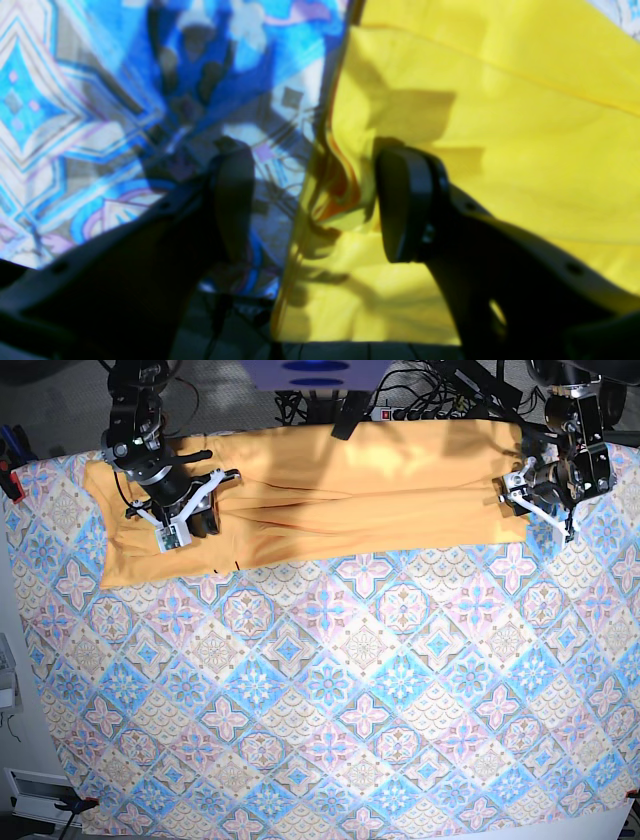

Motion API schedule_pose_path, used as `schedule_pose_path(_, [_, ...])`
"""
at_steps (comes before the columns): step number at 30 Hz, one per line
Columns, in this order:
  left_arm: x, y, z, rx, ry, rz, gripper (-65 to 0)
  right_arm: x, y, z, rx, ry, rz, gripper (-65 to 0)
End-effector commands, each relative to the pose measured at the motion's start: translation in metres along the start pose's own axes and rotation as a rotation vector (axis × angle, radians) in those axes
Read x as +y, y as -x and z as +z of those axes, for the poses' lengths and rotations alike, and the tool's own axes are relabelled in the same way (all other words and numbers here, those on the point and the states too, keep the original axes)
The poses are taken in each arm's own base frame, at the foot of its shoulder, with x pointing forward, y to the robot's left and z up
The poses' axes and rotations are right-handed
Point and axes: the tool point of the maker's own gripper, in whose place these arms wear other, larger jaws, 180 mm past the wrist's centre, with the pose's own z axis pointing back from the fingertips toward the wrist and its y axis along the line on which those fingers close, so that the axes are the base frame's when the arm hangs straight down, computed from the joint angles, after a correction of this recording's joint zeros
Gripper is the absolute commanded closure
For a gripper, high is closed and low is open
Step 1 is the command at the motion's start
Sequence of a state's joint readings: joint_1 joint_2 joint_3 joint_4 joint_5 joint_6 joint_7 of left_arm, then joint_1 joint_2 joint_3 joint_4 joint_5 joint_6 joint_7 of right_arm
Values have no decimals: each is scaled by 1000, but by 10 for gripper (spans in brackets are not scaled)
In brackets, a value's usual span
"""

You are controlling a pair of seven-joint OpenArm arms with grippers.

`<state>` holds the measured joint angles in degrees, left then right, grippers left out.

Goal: Fold the T-shirt properly
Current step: 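Move the left gripper inward and grasp the strip's other end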

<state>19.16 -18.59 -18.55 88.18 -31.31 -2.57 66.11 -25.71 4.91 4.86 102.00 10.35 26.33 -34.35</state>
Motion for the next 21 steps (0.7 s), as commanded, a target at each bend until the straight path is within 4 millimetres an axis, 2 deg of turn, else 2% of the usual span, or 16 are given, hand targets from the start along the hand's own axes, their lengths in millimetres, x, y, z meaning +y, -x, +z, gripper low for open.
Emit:
schedule_pose_path(1, [-23,12,2,36,96,11,-383,-2,-16,0,-50,3,9,-117])
schedule_pose_path(4, [-29,10,6,26,114,5,-383,-4,-25,-2,-66,3,14,-117])
schedule_pose_path(13, [-31,10,5,25,119,4,-367,-4,-25,-2,-67,3,14,-117])
schedule_pose_path(15, [-32,10,5,25,121,4,-297,-4,-25,-2,-67,3,14,-117])
schedule_pose_path(19, [-33,7,5,14,125,8,-94,-4,-25,-2,-67,3,14,-117])
schedule_pose_path(21, [-32,6,6,8,124,11,-33,-4,-25,-2,-69,3,14,-117])
